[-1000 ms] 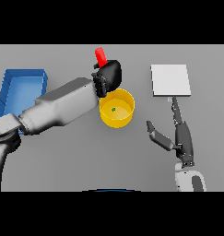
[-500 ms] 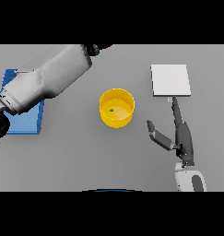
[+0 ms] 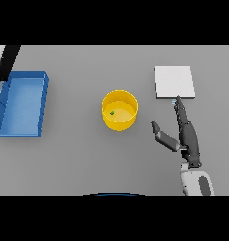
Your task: Pick up the red beaker and tilt it to pour out 1 green nut into yellow bowl. Pick up the yellow bowl and place it on the metallic measuring scale.
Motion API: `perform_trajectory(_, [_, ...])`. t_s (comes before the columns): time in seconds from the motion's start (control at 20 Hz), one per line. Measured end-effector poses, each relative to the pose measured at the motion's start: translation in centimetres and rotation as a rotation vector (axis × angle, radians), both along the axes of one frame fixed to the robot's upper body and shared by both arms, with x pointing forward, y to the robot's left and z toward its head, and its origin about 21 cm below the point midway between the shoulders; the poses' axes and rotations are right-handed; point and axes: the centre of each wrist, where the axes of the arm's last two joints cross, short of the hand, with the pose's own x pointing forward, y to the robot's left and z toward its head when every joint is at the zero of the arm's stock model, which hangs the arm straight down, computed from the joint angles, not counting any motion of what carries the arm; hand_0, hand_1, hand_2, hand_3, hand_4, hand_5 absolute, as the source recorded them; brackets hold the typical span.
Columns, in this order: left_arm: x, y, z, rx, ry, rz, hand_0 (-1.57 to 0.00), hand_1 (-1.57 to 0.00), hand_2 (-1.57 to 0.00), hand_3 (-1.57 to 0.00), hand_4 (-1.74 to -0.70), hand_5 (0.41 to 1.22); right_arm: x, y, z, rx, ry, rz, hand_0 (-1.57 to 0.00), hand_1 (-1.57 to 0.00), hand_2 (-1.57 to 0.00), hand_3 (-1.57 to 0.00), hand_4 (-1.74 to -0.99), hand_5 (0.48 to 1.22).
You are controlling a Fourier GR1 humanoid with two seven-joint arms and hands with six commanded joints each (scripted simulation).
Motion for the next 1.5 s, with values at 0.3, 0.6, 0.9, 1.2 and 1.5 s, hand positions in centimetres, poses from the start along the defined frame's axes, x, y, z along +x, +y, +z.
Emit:
perform_trajectory(0.3, [-0.8,9.6,-4.1,-0.48,-0.037,0.194,-1.57,-1.57,-1.57,-1.41,-1.74,1.221,0.2,-0.2,-0.4,-0.039,-0.015,0.018,0.0,0.0,0.0,0.0,-1.217,0.595])
perform_trajectory(0.6, [-4.2,14.3,-10.7,-0.797,-0.113,0.423,-1.57,-1.57,-1.57,-1.46,-1.74,1.221,0.2,-0.1,-0.3,-0.08,-0.011,0.042,0.0,0.0,0.0,0.0,-1.212,0.641])
perform_trajectory(0.9, [-9.6,15.4,-17.2,-0.909,-0.099,0.549,-1.57,-1.57,-1.57,-1.45,-1.74,1.221,0.2,0.2,-0.1,-0.095,-0.004,0.048,0.0,0.0,0.0,0.0,-1.217,0.664])
perform_trajectory(1.2, [-12.1,15.3,-20.7,-0.957,-0.071,0.638,-1.57,-1.57,-1.57,-1.53,-1.74,1.166,0.0,0.1,0.1,-0.093,-0.018,0.047,0.0,0.0,0.0,0.0,-1.214,0.666])
perform_trajectory(1.5, [-13.2,14.6,-22.0,-0.904,0.012,0.656,-1.56,-1.45,-1.43,-1.36,-1.37,0.83,-0.2,0.0,-0.4,-0.095,-0.012,0.045,0.0,0.0,0.0,0.0,-1.192,0.663])
